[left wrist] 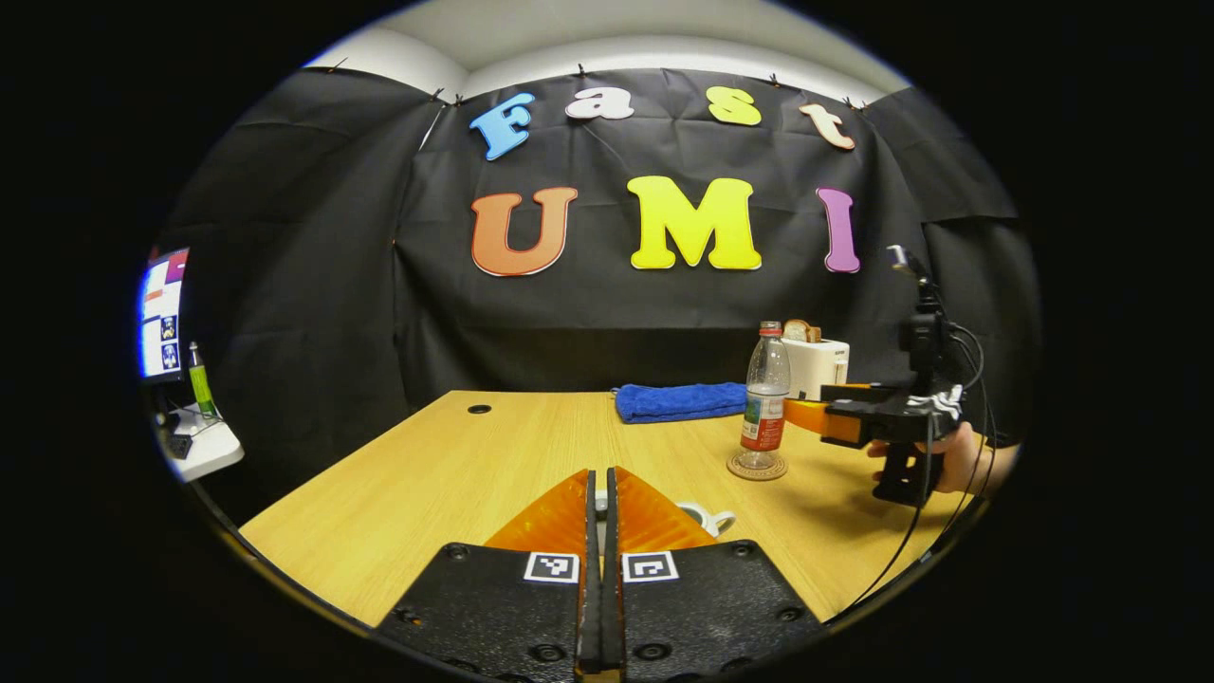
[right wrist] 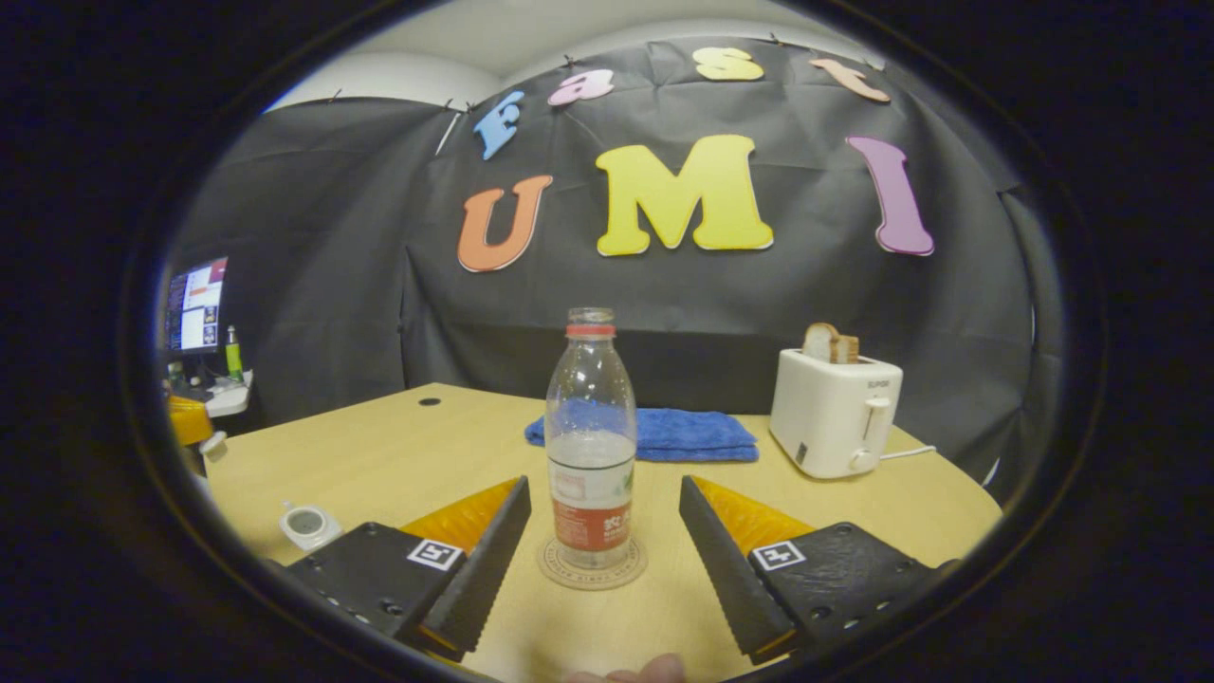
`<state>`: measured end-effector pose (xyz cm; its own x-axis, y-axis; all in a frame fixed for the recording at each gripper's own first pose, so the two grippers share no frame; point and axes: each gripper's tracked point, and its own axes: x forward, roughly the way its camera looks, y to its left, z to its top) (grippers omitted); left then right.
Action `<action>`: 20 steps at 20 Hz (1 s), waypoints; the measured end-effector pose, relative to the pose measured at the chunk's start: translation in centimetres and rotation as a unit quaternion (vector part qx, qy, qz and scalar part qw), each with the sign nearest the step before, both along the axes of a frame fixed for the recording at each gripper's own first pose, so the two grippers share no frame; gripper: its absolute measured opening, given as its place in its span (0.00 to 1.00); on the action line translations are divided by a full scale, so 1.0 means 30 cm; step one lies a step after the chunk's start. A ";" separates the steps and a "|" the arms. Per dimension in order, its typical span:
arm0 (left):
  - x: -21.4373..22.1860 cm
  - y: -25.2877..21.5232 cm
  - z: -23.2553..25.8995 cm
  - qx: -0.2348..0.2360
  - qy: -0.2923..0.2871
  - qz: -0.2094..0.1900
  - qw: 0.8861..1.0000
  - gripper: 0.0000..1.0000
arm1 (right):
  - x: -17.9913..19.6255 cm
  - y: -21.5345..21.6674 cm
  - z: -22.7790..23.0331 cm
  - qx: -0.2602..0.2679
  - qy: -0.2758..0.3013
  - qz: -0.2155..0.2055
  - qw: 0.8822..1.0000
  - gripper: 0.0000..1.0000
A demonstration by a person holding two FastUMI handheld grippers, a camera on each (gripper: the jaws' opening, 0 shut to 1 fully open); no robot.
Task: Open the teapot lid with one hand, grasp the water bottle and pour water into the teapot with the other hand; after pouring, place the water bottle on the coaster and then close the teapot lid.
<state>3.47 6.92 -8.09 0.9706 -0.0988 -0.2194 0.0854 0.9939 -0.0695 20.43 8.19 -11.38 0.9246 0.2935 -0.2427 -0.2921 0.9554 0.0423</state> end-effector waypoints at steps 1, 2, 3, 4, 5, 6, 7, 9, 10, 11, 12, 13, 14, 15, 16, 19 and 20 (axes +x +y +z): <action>0.009 -0.025 -0.001 -0.009 -0.002 -0.002 1.000 0.03 | -0.035 -0.039 0.014 0.001 -0.005 -0.009 1.000 0.95; 0.020 -0.056 -0.003 -0.018 -0.002 -0.005 1.000 0.03 | -0.070 -0.074 0.025 0.001 -0.007 -0.019 1.000 0.95; 0.034 -0.084 -0.007 -0.023 0.000 -0.009 1.000 0.03 | -0.105 -0.105 0.039 0.005 -0.011 -0.023 1.000 0.95; 0.051 -0.100 -0.014 -0.026 0.000 -0.008 1.000 0.03 | -0.142 -0.140 0.048 0.005 -0.014 -0.033 0.999 0.95; 0.070 -0.111 -0.017 -0.025 -0.002 -0.007 1.000 0.03 | -0.174 -0.175 0.057 0.006 -0.020 -0.039 0.999 0.95; 0.088 -0.120 -0.021 -0.024 -0.003 -0.004 1.000 0.03 | -0.206 -0.204 0.063 0.005 -0.024 -0.045 0.999 0.95; 0.103 -0.131 -0.030 -0.024 -0.004 -0.003 1.000 0.03 | -0.229 -0.235 0.071 0.008 -0.030 -0.051 0.998 0.94; 0.125 -0.155 -0.057 -0.028 0.002 -0.002 1.000 0.03 | -0.266 -0.285 0.083 0.010 -0.041 -0.063 0.997 0.94; 0.135 -0.165 -0.075 -0.029 0.008 -0.001 1.000 0.03 | -0.281 -0.305 0.090 0.008 -0.047 -0.067 0.997 0.94; 0.140 -0.175 -0.092 -0.028 0.014 0.000 1.000 0.03 | -0.289 -0.321 0.097 0.007 -0.052 -0.071 0.996 0.94; 0.141 -0.183 -0.111 -0.026 0.020 0.001 0.999 0.03 | -0.295 -0.328 0.096 0.011 -0.051 -0.071 0.996 0.94; 0.143 -0.190 -0.120 -0.023 0.023 0.003 0.999 0.03 | -0.301 -0.333 0.092 0.016 -0.048 -0.070 0.996 0.95; 0.146 -0.193 -0.125 -0.020 0.024 0.003 0.999 0.03 | -0.306 -0.342 0.084 0.018 -0.044 -0.069 0.996 0.94; 0.145 -0.195 -0.129 -0.019 0.024 0.005 1.000 0.03 | -0.307 -0.351 0.077 0.018 -0.042 -0.071 0.996 0.95; 0.147 -0.197 -0.137 -0.018 0.025 0.005 1.000 0.03 | -0.305 -0.359 0.071 0.017 -0.041 -0.072 0.996 0.95; 0.153 -0.186 -0.158 -0.013 0.030 0.011 0.999 0.03 | -0.308 -0.358 0.061 0.027 -0.034 -0.069 0.997 0.95; 0.154 -0.183 -0.165 -0.013 0.033 0.012 0.999 0.03 | -0.307 -0.362 0.057 0.028 -0.034 -0.069 0.997 0.95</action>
<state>8.09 1.42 -13.03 0.9564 -0.0822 -0.2802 0.0562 0.9935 -0.0994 11.22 -2.67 -9.66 0.9710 0.1730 -0.1652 -0.1615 0.9836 0.0805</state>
